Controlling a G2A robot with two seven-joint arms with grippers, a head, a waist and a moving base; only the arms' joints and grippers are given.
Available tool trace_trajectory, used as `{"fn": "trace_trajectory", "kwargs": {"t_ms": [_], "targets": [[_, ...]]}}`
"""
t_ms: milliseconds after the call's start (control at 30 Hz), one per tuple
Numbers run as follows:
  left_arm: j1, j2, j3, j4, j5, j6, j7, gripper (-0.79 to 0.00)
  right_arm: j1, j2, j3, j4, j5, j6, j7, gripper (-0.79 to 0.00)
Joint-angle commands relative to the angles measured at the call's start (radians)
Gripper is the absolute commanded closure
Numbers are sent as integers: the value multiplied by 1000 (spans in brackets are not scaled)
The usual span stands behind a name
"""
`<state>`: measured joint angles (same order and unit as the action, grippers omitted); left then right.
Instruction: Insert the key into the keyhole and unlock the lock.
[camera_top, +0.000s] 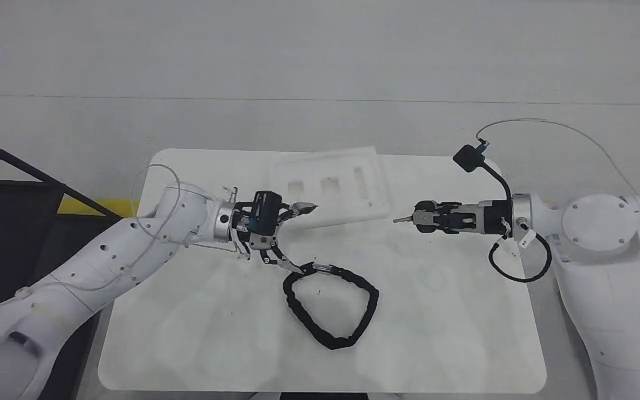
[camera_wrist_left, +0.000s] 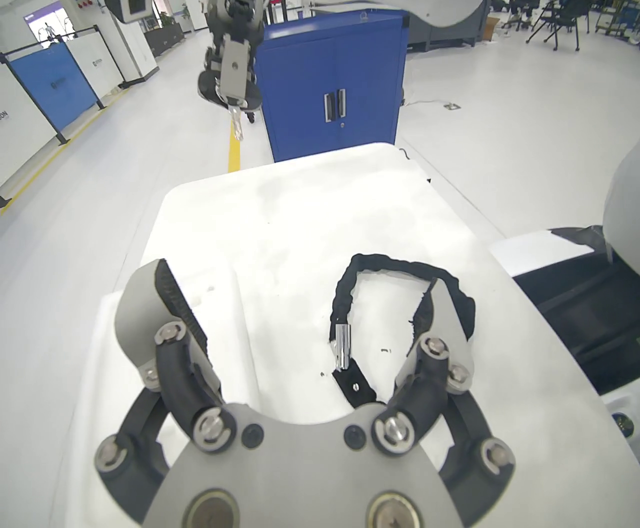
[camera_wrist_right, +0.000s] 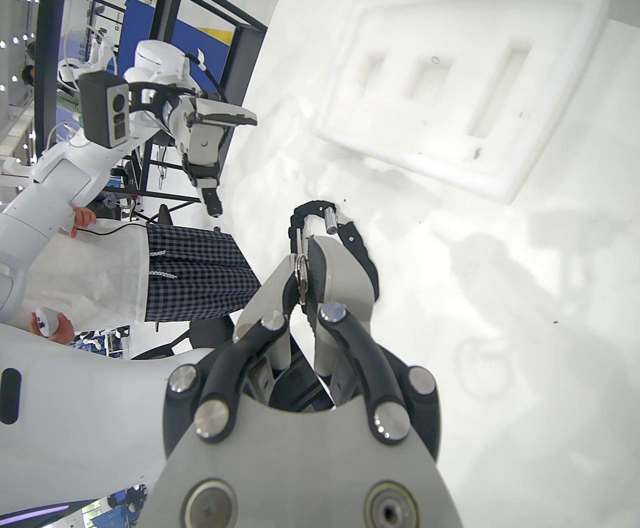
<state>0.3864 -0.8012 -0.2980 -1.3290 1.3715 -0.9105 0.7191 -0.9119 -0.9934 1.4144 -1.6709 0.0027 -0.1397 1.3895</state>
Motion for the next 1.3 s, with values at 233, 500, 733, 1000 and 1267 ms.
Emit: {"fn": "trace_trajectory", "kwargs": {"t_ms": [233,500,733,1000,1267], "targets": [[113,-10,-10,55,4,77,-46,-785,0,0,0,0,0,0,0,0],[177,-29,-22,67,12,119,-91,-785,0,0,0,0,0,0,0,0],[205,-57,-31,101,39,151,-82,-785,0,0,0,0,0,0,0,0],[205,-57,-31,101,39,151,-82,-785,0,0,0,0,0,0,0,0],[205,-57,-31,101,39,151,-82,-785,0,0,0,0,0,0,0,0]]}}
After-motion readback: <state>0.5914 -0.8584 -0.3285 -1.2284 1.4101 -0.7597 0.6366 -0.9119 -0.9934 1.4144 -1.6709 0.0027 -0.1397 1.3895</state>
